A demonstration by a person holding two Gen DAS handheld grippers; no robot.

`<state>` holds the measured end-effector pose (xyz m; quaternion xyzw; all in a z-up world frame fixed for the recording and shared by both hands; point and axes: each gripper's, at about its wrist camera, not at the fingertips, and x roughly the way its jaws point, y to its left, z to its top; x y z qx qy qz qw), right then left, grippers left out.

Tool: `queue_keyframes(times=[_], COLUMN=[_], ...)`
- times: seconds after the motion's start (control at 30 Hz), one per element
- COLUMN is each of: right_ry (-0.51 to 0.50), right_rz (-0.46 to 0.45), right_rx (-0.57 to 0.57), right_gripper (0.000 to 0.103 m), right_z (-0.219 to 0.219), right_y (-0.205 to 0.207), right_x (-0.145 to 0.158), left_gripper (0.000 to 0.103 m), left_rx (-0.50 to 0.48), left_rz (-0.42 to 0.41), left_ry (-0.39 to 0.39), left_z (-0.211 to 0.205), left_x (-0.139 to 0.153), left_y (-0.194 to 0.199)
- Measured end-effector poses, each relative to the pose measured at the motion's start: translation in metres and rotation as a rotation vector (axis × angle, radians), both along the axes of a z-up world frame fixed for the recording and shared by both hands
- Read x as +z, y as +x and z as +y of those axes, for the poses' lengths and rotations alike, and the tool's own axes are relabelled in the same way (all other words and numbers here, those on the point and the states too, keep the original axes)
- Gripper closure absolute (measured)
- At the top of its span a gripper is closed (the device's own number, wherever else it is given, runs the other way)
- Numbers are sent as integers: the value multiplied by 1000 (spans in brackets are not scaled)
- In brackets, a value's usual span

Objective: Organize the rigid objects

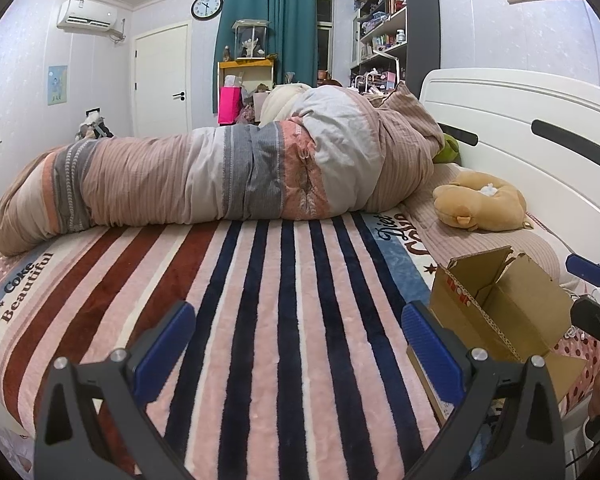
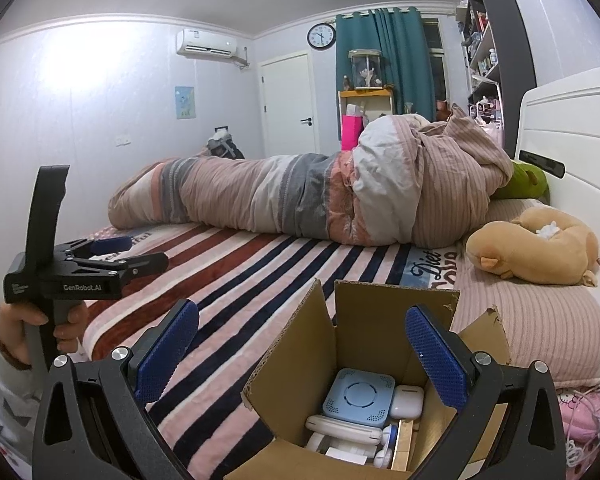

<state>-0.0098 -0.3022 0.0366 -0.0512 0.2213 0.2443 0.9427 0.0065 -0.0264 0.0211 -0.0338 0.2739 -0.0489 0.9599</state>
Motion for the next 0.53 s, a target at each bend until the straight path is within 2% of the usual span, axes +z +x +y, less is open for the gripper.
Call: queue_keyframes(times=[0.53], right_ry=[-8], right_rz=[5], right_rx=[-8], right_gripper=[0], right_z=[7], right_y=[-4], right_x=[0], left_gripper=[1], left_rx=[1], left_rz=[1], left_ry=[2], left_z=[0], left_x=[0], left_y=[0])
